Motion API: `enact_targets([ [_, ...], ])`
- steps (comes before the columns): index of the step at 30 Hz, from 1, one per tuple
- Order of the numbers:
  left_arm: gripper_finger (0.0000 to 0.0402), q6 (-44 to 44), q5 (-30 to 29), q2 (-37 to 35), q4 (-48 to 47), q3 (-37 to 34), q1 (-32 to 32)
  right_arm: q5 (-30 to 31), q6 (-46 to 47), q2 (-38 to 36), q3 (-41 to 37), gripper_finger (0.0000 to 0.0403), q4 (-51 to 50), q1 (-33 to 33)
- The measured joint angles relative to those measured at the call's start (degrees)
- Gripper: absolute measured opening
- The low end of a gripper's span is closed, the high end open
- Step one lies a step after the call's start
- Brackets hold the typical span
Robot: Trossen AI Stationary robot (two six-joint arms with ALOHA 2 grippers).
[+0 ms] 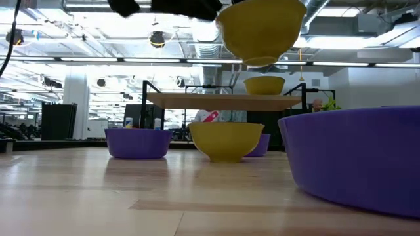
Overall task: Pick & Place Mini bowls
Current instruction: Stack the bottom yellow patterned bowl on the yellow patterned bowl on the shelf
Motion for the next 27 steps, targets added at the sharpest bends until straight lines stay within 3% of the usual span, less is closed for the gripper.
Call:
enact_targets([
  [6,0.0155,-8.9,6.3,-7.1,-6.2,-1.2,1.1,0.3,-1.0,-0.9,0.0,0.0001,-0.8,0.0],
  [13,0.0154,-21.7,15.2,-20.6,-5.6,-14.4,6.3,1.7,-2.5,-3.8,0.0,0.0001,-2.4,-0.1],
  [16,0.0154,-26.5,15.2,-25.6,0.9,-22.5,8.7,5.2,-4.0,-6.2,0.0,0.0000,-5.2,-0.1],
  [22,0.0154,-27.0,15.9,-31.0,26.5,-37.6,12.1,7.9,-4.7,-12.3,0.0,0.0000,-5.4,-4.8],
  [27,0.0154,-27.3,21.7,-32.2,33.2,-42.7,13.6,8.2,-4.7,-16.1,0.0,0.0000,-4.4,-13.8],
])
